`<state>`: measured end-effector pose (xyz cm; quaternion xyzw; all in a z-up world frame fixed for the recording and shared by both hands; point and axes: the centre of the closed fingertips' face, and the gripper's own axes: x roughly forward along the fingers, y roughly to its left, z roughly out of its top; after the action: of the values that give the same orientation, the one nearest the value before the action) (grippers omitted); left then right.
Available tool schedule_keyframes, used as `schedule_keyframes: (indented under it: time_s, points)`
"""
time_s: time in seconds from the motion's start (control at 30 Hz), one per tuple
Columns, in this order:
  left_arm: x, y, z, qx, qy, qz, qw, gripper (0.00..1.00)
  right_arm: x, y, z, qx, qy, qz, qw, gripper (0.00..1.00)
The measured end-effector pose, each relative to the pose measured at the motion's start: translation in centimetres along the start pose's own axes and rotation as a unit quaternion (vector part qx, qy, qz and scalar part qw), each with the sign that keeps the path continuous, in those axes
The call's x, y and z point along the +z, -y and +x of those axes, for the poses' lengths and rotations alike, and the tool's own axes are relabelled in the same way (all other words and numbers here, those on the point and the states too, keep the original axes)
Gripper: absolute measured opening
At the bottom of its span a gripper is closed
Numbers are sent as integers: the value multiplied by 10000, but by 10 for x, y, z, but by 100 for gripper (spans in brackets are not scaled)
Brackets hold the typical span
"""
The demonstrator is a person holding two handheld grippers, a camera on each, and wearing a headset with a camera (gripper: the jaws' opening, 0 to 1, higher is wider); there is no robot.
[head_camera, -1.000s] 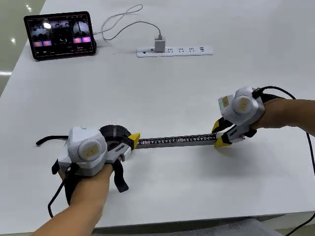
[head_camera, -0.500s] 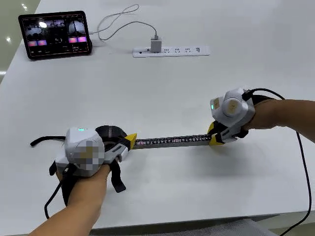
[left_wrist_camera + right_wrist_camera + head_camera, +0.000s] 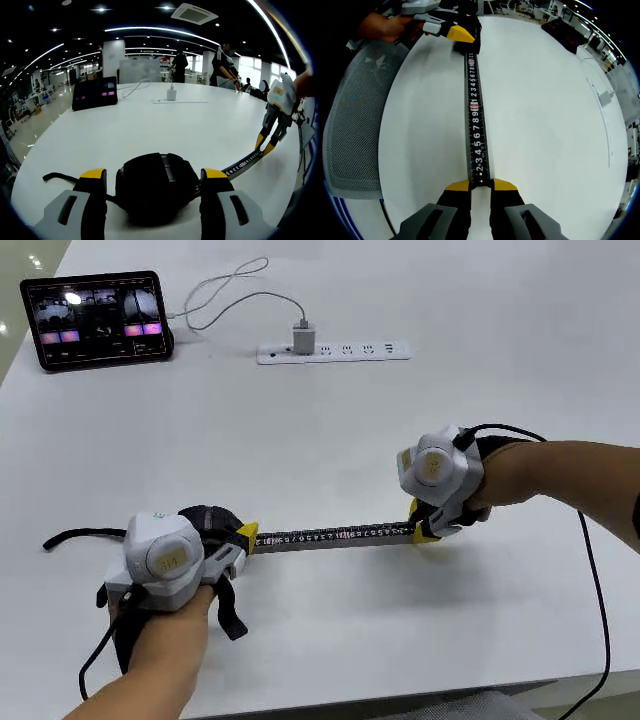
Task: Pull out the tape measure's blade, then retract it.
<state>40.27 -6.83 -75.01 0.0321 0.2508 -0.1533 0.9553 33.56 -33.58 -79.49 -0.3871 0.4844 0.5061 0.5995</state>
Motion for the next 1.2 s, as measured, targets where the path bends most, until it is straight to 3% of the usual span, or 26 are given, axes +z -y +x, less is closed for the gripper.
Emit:
schedule_keyframes:
  time_s: [0.2, 0.27, 0.33, 0.37, 0.5, 0.77, 1.2]
  points:
    - [-4, 4, 1, -110, -96, -58, 9999, 63, -1, 0, 1, 15, 74, 65, 10000, 9]
    - [-6, 2, 2, -155, -236, -219, 9994, 63, 0, 0, 1, 7, 89, 123, 9999, 9]
    - [-7, 3, 3, -170, -299, -108, 9994, 63, 0, 1, 1, 0, 86, 128, 9999, 9]
    - [-7, 2, 3, -167, -358, -209, 9990, 63, 0, 1, 1, -5, 68, 155, 9999, 9]
    - [-5, 0, 2, -176, -342, -408, 9984, 63, 0, 2, 1, 7, 18, 231, 9997, 9]
    - [-6, 1, 4, -145, -307, -92, 9994, 61, 2, 2, 2, 56, 135, 423, 9990, 9]
    - [-5, 1, 4, -101, -329, -26, 9994, 61, 4, 1, 2, 44, 93, 104, 9999, 9]
